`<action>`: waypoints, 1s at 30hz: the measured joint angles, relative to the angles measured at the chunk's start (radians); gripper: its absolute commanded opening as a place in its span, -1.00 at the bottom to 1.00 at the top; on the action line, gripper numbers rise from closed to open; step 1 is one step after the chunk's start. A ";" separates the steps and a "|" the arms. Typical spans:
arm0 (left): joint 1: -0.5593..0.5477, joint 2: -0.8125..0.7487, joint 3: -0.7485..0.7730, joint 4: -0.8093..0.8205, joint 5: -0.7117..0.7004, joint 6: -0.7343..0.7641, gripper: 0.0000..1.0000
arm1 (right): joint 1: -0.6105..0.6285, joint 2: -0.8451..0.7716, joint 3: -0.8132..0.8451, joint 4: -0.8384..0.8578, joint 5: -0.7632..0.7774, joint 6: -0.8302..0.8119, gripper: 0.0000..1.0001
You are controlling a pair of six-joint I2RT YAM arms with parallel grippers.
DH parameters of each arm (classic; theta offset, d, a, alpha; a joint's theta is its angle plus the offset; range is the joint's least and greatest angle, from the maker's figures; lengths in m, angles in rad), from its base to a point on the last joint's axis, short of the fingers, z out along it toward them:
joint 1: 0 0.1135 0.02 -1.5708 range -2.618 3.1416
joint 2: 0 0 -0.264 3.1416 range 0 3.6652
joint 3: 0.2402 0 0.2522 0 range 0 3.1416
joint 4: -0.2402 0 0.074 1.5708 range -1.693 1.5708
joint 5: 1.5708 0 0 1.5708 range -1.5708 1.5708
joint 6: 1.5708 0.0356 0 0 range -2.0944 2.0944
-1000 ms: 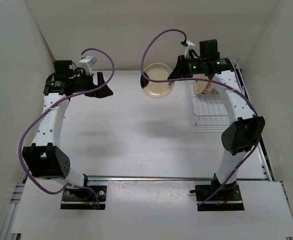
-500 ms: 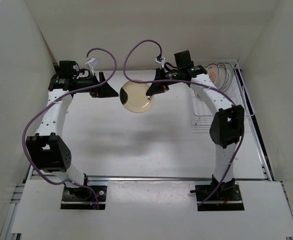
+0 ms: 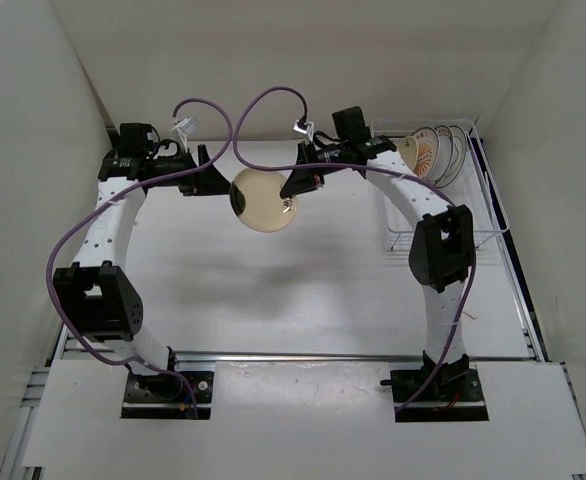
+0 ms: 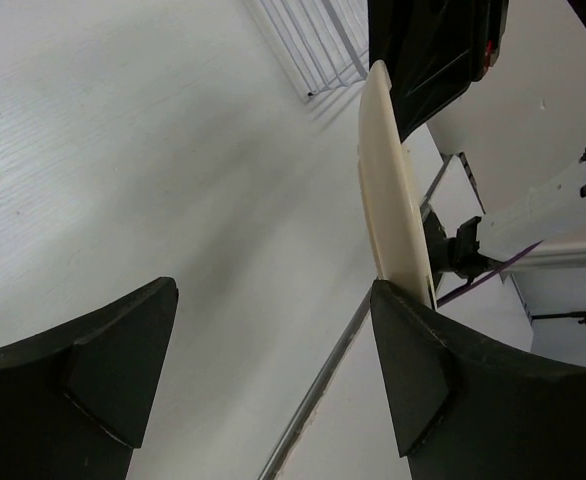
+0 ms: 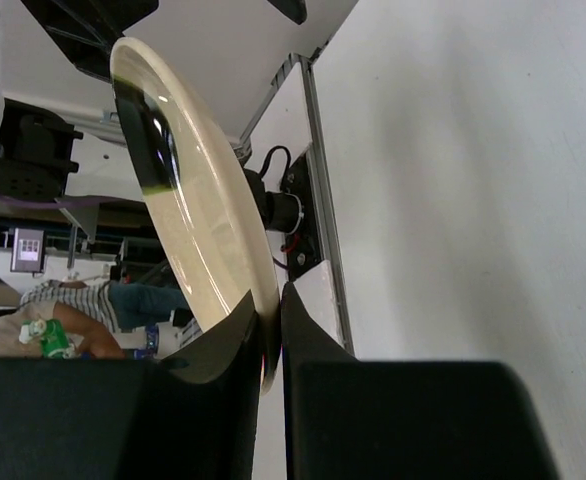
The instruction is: Unload the plates from the dish rack
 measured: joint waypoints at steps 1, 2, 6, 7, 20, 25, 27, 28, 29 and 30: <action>0.000 -0.001 0.000 0.000 -0.005 0.000 0.77 | -0.003 0.000 0.000 -0.001 0.001 -0.004 -1.00; 0.000 -0.003 -0.001 0.001 -0.011 0.001 0.77 | -0.008 0.000 0.000 -0.004 0.001 -0.011 -1.00; 0.000 -0.008 -0.002 0.002 -0.026 0.002 0.77 | -0.037 -0.003 -0.002 -0.032 0.019 -0.040 -1.00; 0.000 -0.008 -0.002 0.002 -0.026 0.002 0.77 | -0.047 -0.007 -0.007 -0.038 0.027 -0.048 -1.00; -0.001 -0.008 -0.002 0.002 0.010 -0.001 0.42 | -0.073 -0.050 -0.063 -0.113 0.122 -0.142 -1.00; -0.001 -0.008 -0.010 0.002 0.068 -0.002 0.52 | -0.050 0.011 0.002 -0.117 0.164 -0.161 -1.00; -0.001 -0.008 -0.017 0.003 0.096 -0.005 0.55 | -0.047 0.024 0.009 -0.121 0.176 -0.162 -1.00; -0.001 -0.008 -0.022 0.003 0.108 -0.006 0.55 | -0.046 0.029 0.010 -0.124 0.181 -0.163 -1.00; -0.001 -0.008 -0.027 0.002 0.119 -0.007 0.55 | -0.046 0.032 0.010 -0.124 0.184 -0.163 -1.00; -0.001 -0.008 -0.033 0.003 0.128 -0.009 0.57 | -0.046 0.033 0.010 -0.124 0.187 -0.164 -1.00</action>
